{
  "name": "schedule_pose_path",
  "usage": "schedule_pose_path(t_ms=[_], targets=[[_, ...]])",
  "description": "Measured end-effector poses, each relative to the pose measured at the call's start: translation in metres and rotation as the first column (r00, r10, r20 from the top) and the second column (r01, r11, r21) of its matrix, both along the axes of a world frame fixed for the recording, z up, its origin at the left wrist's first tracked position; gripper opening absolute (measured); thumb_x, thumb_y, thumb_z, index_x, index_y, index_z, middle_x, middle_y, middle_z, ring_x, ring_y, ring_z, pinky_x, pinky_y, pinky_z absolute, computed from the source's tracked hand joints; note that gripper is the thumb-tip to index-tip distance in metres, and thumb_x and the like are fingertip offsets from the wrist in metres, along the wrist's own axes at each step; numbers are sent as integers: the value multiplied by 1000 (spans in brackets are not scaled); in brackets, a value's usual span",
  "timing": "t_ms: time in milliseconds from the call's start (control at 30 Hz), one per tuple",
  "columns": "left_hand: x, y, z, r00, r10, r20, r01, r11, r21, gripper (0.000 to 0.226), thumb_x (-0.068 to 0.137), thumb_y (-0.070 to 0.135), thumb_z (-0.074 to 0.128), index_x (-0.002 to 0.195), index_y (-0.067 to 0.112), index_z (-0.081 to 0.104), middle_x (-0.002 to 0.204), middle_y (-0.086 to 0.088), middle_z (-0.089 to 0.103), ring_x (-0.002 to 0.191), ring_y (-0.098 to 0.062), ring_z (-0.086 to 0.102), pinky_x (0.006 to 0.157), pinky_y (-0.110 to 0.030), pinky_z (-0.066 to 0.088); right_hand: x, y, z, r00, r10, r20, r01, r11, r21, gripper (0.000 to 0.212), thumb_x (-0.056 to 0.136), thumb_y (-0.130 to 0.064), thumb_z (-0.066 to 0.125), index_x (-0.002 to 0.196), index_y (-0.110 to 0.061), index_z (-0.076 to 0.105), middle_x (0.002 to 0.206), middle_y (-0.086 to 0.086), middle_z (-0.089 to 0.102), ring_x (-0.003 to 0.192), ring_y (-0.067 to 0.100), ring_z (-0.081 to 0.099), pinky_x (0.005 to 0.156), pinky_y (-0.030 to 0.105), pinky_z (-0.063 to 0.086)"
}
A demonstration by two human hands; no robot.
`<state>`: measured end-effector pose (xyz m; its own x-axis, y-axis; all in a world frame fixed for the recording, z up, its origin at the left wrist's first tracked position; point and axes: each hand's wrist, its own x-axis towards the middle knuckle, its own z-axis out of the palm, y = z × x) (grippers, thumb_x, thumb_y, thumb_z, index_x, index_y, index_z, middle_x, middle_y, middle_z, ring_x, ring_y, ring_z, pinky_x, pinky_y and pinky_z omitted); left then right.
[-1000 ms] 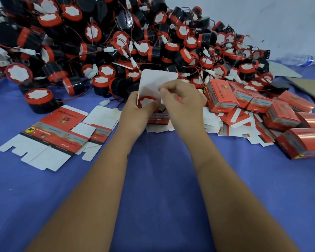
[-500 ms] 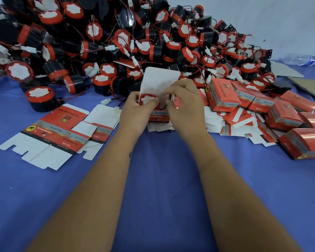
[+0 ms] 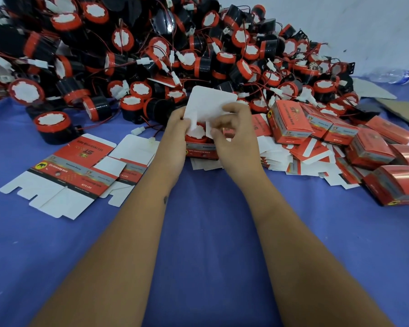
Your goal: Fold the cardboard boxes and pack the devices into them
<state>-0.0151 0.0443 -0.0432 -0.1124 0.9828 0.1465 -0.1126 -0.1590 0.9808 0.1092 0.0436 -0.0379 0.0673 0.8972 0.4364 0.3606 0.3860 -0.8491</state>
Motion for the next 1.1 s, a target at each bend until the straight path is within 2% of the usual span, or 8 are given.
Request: schedule_pose_path(t_ms=[133, 267, 400, 467, 600, 767, 967, 1100], targets=[[-3, 5, -7, 996, 53, -77, -46, 995, 90, 45, 97, 2, 39, 111, 41, 57, 111, 1, 68, 96, -13, 63, 81, -29, 53, 2, 0, 2, 995, -71, -69, 77, 992, 97, 73, 79, -2, 72, 130, -37, 34, 127, -4, 48, 113, 6, 50, 94, 17, 43], [-5, 5, -9, 993, 114, 9, -115, 987, 113, 44, 96, -5, 40, 91, 34, 59, 101, -2, 64, 92, -22, 57, 81, -36, 48, 7, 1, 1, 992, 98, 74, -101, 994, 32, 32, 88, 1, 61, 118, -12, 66, 123, -4, 63, 119, 7, 53, 103, 26, 42], [-9, 2, -2, 957, 56, 286, -59, 998, 4, 37, 94, 0, 33, 82, 19, 63, 94, -5, 64, 87, -21, 59, 77, -33, 47, 10, -3, 1, 939, 238, -250, -256, 966, -43, 36, 84, -15, 51, 110, -1, 71, 129, 6, 63, 124, 14, 54, 99, 21, 45], [-12, 1, 1, 940, 5, 341, 1, 1000, -17, 38, 97, 10, 28, 96, 14, 66, 103, -10, 63, 96, -25, 58, 86, -39, 48, 12, -1, 0, 954, 228, -195, -246, 967, -73, 30, 90, -22, 56, 109, -3, 71, 129, -1, 62, 122, 10, 54, 97, 21, 44], [-14, -3, 3, 985, -61, 159, 59, 998, 19, 34, 96, 0, 43, 113, 21, 64, 111, -2, 65, 100, -21, 66, 79, -37, 59, 14, 4, -9, 984, 144, 108, -137, 988, -73, 28, 93, -21, 67, 120, -17, 62, 129, -12, 55, 117, 1, 50, 96, 19, 42], [-15, -5, -1, 991, -103, 83, 101, 995, 27, 40, 92, -3, 56, 107, 32, 69, 119, -2, 63, 103, -15, 68, 75, -28, 59, 16, 6, -8, 977, 132, 166, -128, 991, -30, 36, 94, -23, 65, 130, -19, 60, 131, -7, 56, 118, 2, 51, 98, 22, 45], [-16, -4, -4, 990, -137, 23, 135, 989, 62, 37, 95, -3, 59, 109, 31, 64, 127, -5, 56, 114, -26, 64, 80, -35, 60, 18, 5, -7, 985, 129, 116, -122, 990, -68, 43, 90, -6, 64, 132, -18, 62, 140, -6, 54, 126, -1, 46, 98, 7, 39], [-14, -4, -4, 994, -110, -12, 111, 992, 66, 27, 96, 1, 61, 106, 26, 62, 128, -6, 58, 113, -27, 65, 82, -40, 61, 16, 4, -6, 990, 77, 120, -75, 997, -26, 38, 92, -9, 64, 129, -18, 64, 133, -4, 61, 123, 7, 54, 101, 22, 45]])
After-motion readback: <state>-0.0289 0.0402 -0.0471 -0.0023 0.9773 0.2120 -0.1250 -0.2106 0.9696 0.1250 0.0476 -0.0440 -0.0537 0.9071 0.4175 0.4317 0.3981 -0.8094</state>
